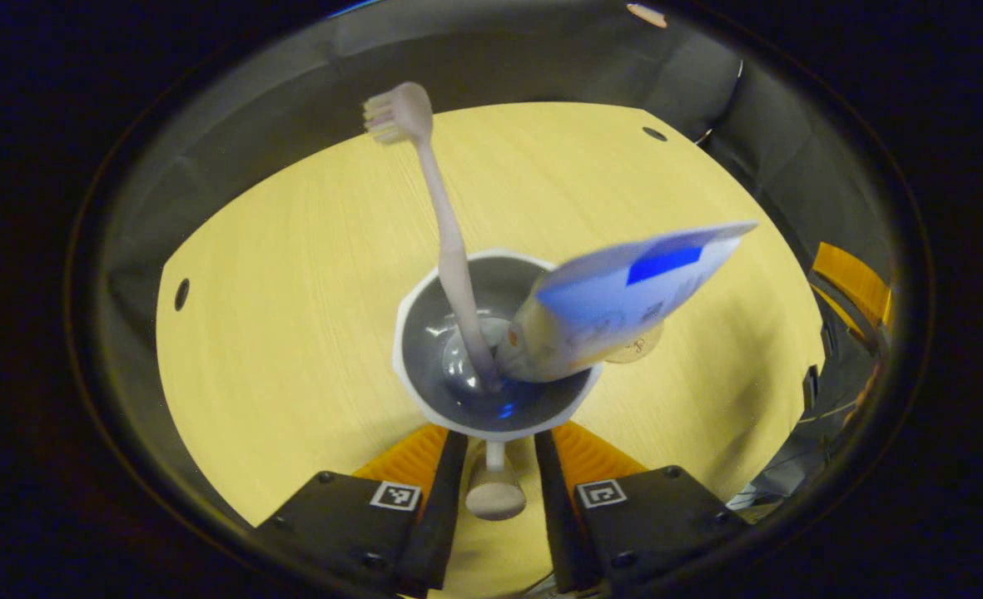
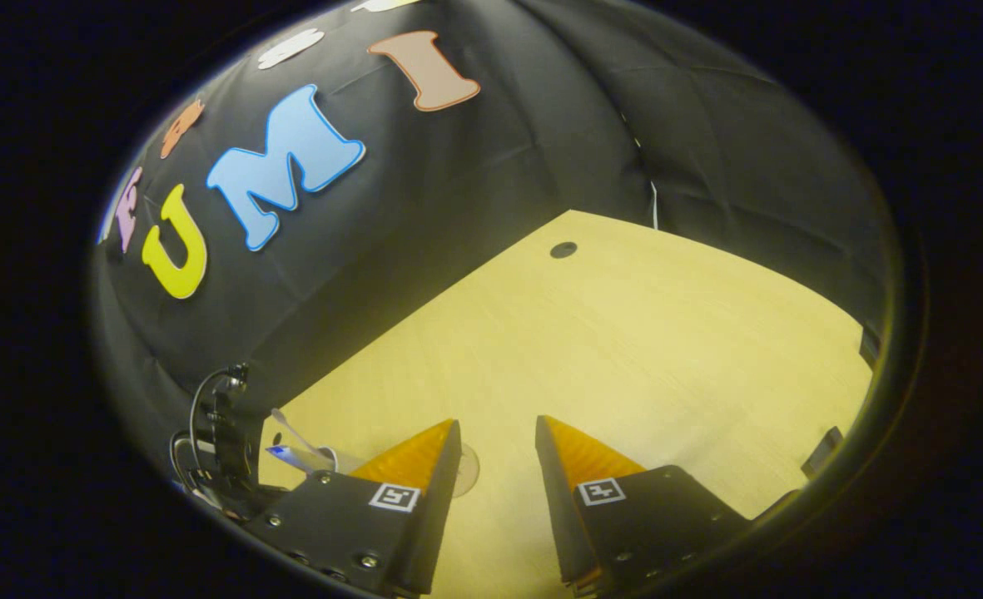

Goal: Put the toothbrush and toothpaste on the desktop into the cup, then pick up the cup and place it on the coaster on the desktop.

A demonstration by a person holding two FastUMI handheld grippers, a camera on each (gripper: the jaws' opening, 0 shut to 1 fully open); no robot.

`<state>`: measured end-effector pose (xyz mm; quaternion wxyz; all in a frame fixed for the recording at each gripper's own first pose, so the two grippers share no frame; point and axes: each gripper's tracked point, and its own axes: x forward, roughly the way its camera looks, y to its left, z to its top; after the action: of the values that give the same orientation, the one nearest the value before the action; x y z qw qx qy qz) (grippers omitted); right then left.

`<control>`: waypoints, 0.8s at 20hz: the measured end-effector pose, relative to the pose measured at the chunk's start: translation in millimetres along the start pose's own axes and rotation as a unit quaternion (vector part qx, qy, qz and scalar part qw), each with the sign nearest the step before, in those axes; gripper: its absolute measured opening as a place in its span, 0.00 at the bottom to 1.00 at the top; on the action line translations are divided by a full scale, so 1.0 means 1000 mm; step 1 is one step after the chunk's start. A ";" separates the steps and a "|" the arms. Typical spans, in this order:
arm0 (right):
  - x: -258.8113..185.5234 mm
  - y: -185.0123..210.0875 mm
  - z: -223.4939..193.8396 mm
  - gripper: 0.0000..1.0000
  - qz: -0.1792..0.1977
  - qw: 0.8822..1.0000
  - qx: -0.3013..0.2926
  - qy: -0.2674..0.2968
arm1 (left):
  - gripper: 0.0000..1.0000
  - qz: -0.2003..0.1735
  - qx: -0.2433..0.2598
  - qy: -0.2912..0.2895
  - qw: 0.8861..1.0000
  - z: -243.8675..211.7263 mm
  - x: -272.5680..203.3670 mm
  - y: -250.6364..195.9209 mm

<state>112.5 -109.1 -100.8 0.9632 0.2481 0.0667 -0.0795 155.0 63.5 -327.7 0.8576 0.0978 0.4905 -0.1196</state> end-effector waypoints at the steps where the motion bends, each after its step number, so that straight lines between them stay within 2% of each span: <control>1: 0.000 -0.002 -0.001 0.54 -0.001 1.000 0.001 0.002 | 0.49 0.001 0.000 -0.007 1.000 0.002 0.002 -0.001; 2: 0.000 -0.004 -0.001 0.54 -0.002 1.000 0.002 0.003 | 0.42 0.002 0.005 -0.004 1.000 0.000 0.003 -0.002; 5: 0.004 -0.006 -0.003 0.54 -0.002 1.000 0.005 0.008 | 0.40 -0.003 0.006 -0.012 1.000 0.000 -0.004 -0.005; 6: 0.005 -0.005 -0.002 0.54 -0.002 1.000 0.004 0.009 | 0.29 -0.006 0.006 -0.013 1.000 0.000 -0.005 -0.005; 10: 0.006 -0.005 -0.006 0.54 0.000 1.000 0.000 0.015 | 0.35 -0.002 0.006 -0.023 1.000 0.003 -0.009 -0.009; 16: 0.004 -0.014 -0.005 0.54 -0.001 1.000 0.002 0.018 | 0.34 -0.004 0.065 -0.045 0.997 0.024 -0.020 -0.043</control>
<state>113.7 -119.2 -112.2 0.9611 0.2515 0.0841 -0.0767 152.1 18.0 -300.9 0.8704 0.1459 0.4426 -0.1587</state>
